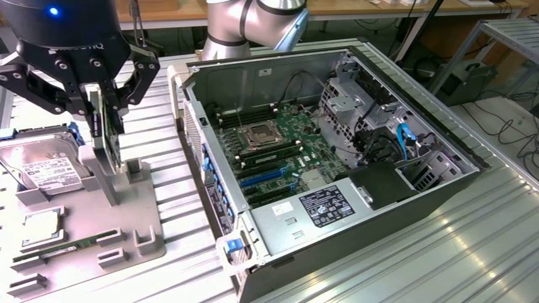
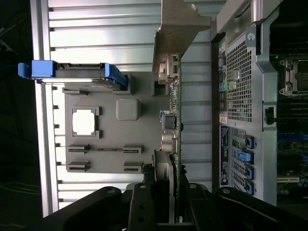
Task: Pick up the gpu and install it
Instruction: 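Pick up the gpu and move the gpu toward the slot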
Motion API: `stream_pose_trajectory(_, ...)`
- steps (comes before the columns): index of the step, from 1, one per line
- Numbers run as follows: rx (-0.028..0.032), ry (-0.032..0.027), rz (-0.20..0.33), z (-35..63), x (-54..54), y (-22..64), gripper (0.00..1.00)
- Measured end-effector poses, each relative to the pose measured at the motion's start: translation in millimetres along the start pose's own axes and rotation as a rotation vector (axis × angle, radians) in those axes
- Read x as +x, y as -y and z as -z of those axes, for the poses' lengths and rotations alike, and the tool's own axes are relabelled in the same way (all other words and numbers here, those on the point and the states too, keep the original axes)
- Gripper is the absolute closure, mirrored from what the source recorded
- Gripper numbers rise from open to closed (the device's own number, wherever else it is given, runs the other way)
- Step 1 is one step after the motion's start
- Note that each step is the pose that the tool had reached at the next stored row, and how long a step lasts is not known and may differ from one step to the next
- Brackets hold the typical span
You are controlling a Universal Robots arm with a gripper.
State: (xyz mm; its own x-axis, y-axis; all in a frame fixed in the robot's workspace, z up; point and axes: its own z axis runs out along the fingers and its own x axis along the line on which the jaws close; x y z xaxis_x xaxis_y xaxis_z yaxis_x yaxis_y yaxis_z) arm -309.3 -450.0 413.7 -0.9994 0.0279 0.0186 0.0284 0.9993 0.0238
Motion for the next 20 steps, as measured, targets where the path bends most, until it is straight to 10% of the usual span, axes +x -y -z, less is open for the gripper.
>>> stream_pose_trajectory(20,0.0002,0.0,0.0,0.6,-13.1,-0.4,0.72)
